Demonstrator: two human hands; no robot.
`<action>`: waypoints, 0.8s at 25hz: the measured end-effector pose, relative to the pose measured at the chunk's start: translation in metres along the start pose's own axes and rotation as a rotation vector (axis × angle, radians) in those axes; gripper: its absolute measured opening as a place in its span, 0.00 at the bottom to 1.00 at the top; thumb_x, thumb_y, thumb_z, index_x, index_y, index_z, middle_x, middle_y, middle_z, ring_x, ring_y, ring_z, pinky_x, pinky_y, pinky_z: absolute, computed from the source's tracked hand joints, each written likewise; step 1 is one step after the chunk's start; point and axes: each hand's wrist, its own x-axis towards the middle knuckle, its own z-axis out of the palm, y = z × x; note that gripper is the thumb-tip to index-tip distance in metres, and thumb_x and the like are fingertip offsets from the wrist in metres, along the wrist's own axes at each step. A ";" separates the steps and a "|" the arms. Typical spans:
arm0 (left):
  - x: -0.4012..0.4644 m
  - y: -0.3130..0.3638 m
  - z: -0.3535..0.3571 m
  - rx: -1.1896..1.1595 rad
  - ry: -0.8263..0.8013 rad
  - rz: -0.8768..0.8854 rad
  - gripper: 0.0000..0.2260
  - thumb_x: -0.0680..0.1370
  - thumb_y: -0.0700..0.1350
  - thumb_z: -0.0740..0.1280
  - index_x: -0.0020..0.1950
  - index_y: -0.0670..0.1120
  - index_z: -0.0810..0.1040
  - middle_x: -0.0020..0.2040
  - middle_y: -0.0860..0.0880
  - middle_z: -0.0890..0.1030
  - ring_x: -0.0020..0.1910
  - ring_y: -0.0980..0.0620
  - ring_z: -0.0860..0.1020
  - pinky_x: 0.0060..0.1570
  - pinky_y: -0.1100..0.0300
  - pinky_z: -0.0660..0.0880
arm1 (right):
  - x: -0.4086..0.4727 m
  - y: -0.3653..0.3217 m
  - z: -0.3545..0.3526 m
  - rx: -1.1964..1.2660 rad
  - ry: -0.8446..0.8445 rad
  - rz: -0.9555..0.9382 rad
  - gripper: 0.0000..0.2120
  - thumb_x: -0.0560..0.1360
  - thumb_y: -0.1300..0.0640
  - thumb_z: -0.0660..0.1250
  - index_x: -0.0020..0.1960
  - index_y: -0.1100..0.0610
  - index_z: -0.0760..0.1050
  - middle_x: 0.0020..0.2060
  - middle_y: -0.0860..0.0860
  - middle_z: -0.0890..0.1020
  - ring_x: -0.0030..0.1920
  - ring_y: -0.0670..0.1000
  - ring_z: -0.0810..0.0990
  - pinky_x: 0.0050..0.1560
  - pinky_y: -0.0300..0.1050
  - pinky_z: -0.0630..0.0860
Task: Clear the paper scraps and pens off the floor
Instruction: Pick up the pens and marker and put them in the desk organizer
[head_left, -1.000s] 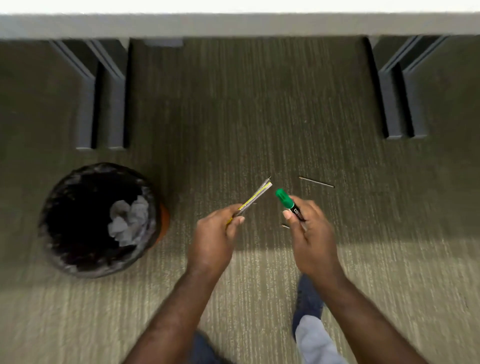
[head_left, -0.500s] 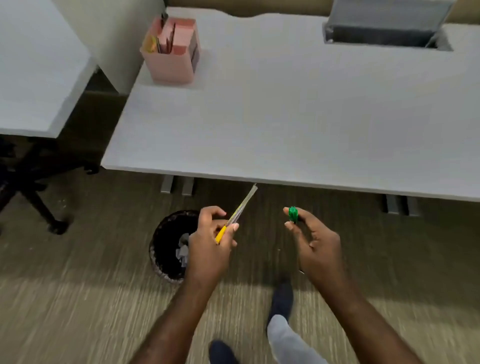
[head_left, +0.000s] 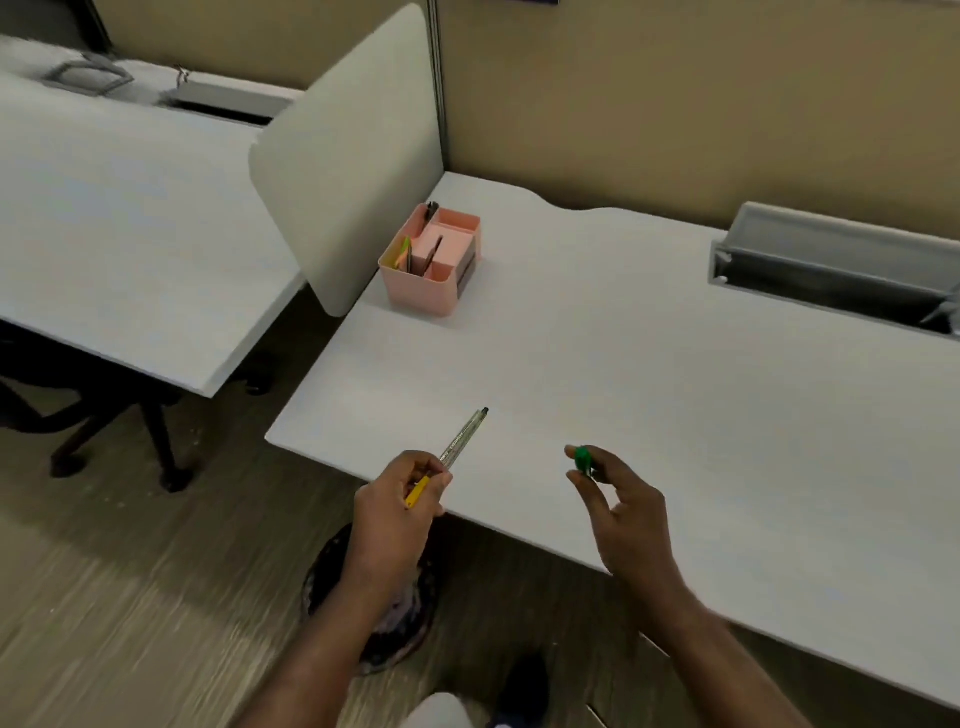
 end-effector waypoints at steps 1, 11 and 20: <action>0.011 0.007 0.001 -0.008 0.023 0.005 0.04 0.75 0.43 0.71 0.43 0.53 0.79 0.34 0.49 0.81 0.31 0.54 0.79 0.30 0.68 0.75 | 0.016 -0.004 0.002 0.010 -0.009 -0.016 0.13 0.73 0.58 0.71 0.58 0.53 0.80 0.53 0.44 0.84 0.53 0.40 0.80 0.51 0.25 0.70; 0.138 0.034 -0.004 0.113 0.104 0.065 0.04 0.77 0.47 0.68 0.50 0.53 0.75 0.39 0.50 0.81 0.34 0.51 0.80 0.30 0.71 0.75 | 0.131 -0.003 0.054 0.052 -0.082 -0.072 0.11 0.72 0.62 0.73 0.53 0.54 0.81 0.50 0.43 0.84 0.51 0.39 0.82 0.54 0.34 0.75; 0.343 0.053 -0.035 0.285 0.190 0.245 0.08 0.77 0.41 0.69 0.55 0.44 0.77 0.46 0.51 0.81 0.39 0.54 0.80 0.37 0.69 0.75 | 0.245 0.030 0.112 -0.256 -0.126 -0.173 0.22 0.68 0.69 0.74 0.54 0.47 0.80 0.56 0.43 0.82 0.61 0.40 0.76 0.63 0.33 0.69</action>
